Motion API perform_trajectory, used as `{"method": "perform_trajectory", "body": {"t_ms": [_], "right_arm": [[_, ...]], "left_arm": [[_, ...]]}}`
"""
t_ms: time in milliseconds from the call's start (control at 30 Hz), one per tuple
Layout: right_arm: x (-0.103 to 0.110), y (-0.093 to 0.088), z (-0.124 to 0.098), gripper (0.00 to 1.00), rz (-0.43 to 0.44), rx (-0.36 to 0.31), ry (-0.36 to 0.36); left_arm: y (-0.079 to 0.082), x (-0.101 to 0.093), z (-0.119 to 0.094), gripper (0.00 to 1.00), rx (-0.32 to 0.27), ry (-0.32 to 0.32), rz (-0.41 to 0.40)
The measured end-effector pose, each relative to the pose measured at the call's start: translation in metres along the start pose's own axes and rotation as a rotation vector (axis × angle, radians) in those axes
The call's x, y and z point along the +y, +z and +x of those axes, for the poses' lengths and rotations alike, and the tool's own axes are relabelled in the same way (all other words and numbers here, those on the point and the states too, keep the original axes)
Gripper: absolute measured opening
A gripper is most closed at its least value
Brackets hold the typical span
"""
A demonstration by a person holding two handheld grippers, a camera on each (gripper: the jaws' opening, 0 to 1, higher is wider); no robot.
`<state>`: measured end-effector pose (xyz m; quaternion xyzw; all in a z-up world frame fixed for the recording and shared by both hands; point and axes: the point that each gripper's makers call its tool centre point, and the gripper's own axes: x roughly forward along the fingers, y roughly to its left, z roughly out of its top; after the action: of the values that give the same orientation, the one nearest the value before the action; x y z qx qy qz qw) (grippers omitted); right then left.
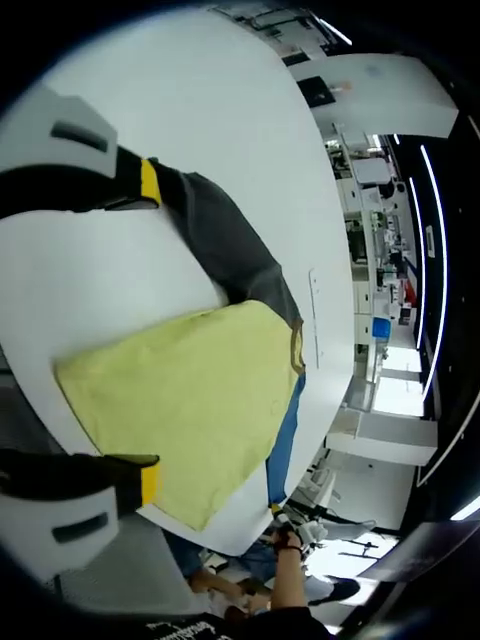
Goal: Fold the garment on the visible template until the final outline fits inside the template.
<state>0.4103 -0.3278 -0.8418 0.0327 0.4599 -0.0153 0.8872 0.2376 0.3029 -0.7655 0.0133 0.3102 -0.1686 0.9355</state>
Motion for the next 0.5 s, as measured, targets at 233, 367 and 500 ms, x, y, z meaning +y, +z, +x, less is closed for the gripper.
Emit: {"method": "perform_trajectory", "body": {"t_ms": [233,367,500], "right_arm": [[0.002,0.007,-0.006,0.0,0.008,-0.016,0.003],[0.008,0.018,-0.011,0.0,0.035,-0.041,0.018],[0.014,0.029,-0.009,0.0,0.044,-0.063,0.041]], "left_arm": [[-0.001,0.003,-0.003,0.99,0.0,0.01,-0.009],[-0.003,0.002,-0.003,0.99,0.012,0.01,-0.021],[-0.001,-0.001,-0.003,0.99,0.001,0.0,-0.023]]}}
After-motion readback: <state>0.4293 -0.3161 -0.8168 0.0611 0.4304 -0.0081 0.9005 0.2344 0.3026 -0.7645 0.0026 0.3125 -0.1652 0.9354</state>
